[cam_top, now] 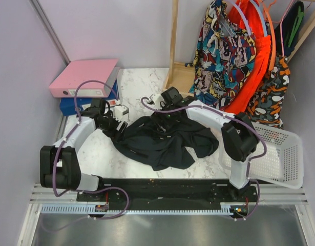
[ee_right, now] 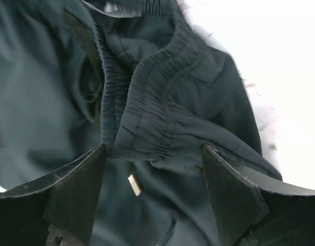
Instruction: Place the shorts on the hanger
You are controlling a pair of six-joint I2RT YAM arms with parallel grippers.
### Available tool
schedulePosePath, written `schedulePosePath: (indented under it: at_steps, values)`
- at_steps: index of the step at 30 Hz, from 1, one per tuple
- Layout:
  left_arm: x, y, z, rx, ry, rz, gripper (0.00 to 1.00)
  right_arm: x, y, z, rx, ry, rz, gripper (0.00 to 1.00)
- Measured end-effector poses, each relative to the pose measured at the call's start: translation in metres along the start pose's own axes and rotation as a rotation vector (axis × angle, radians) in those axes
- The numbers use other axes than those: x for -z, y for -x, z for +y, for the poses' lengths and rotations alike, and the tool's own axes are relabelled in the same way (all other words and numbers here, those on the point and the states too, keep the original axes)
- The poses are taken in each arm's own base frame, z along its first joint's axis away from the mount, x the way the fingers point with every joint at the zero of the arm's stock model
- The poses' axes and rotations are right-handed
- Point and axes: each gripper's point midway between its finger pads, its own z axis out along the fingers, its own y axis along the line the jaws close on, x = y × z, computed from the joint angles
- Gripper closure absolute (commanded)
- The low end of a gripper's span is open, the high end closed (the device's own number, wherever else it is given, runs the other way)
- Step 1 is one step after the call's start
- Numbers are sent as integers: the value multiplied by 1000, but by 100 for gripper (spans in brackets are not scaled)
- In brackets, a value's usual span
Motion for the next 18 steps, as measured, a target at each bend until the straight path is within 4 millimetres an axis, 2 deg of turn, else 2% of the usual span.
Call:
schedulePosePath:
  at_steps: [4, 7, 8, 10, 11, 12, 14, 15, 17, 18]
  values:
    - [-8, -16, 12, 66, 30, 73, 23, -20, -6, -5, 29, 32, 53, 31]
    - [-15, -27, 21, 117, 45, 126, 29, -23, -1, -5, 47, 43, 54, 47]
    - [-17, -29, 23, 129, 43, 138, 31, -22, 1, -6, 49, 43, 52, 61]
    - [-20, -32, 24, 145, 40, 154, 37, -20, 6, -7, 55, 35, 43, 74]
    - [-21, -33, 25, 148, 38, 159, 42, -20, 7, -8, 57, 31, 41, 92]
    - [-21, -33, 24, 151, 35, 163, 55, -20, 8, -9, 57, 27, 40, 100]
    - [-23, -34, 23, 158, 24, 168, 70, -19, 7, -11, 60, 17, 44, 100]
    - [-23, -35, 22, 163, 19, 172, 91, -18, 7, -11, 54, 12, 48, 100]
    - [-26, -36, 21, 172, 4, 183, 98, -16, 7, -14, 50, 0, 54, 100]
    - [-27, -36, 22, 172, 1, 185, 98, -15, 9, -16, 47, -7, 51, 100]
